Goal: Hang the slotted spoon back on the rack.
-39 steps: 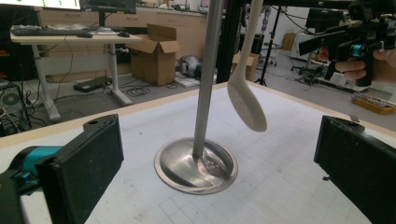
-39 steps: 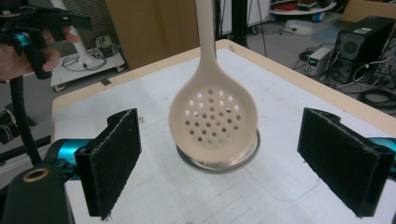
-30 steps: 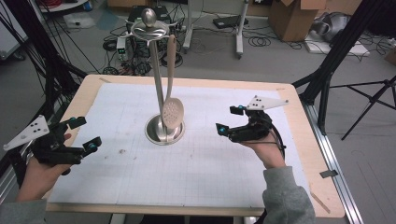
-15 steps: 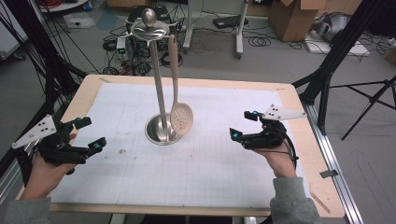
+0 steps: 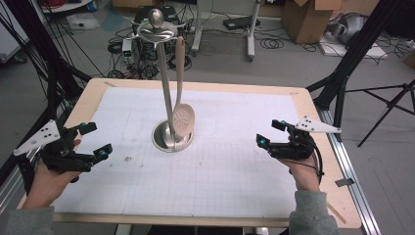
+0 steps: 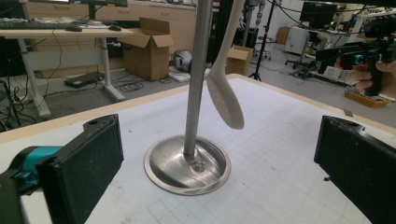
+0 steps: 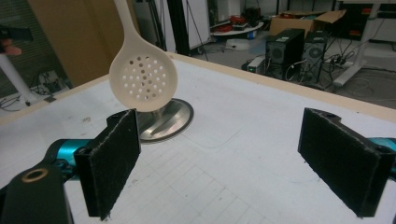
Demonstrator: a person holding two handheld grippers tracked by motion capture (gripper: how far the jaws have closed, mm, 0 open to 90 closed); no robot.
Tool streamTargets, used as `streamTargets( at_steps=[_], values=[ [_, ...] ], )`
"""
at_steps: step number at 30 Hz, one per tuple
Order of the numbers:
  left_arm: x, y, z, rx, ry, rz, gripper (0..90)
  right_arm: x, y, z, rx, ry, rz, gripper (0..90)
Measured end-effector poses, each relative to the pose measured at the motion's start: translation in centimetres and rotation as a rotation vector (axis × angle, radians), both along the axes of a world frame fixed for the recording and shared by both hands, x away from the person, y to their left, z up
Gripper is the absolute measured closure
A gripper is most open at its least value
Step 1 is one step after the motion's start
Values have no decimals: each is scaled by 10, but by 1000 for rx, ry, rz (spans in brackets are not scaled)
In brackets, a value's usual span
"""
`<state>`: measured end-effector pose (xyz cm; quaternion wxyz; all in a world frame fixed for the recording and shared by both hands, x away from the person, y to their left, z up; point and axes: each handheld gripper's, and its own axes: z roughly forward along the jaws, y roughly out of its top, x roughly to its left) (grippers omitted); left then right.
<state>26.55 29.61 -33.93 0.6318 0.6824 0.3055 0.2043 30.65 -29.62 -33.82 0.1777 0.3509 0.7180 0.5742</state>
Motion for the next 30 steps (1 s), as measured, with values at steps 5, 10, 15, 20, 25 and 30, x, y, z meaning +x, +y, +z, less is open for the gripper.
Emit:
streamTargets(
  at_steps=[5, 10, 15, 20, 25, 30],
  values=[
    [0, 2, 0, 0, 0, 6, 17, -4, -11, -5, 7, -13, -24, 118],
    [0, 4, -2, 3, 2, 20, 17, -6, -18, -8, -8, -19, -55, 118],
    [2, 7, -5, 3, 8, 32, 17, -8, -23, -7, 1, -36, -77, 118],
    [3, 13, -10, 12, 13, 55, 17, -11, -35, -8, 27, -49, -114, 118],
    [4, 16, -14, 22, 3, 80, 17, -14, -49, -12, 52, -56, -158, 118],
    [4, 23, -18, 30, -1, 116, 17, -17, -60, -17, 60, -64, -185, 118]
  ],
)
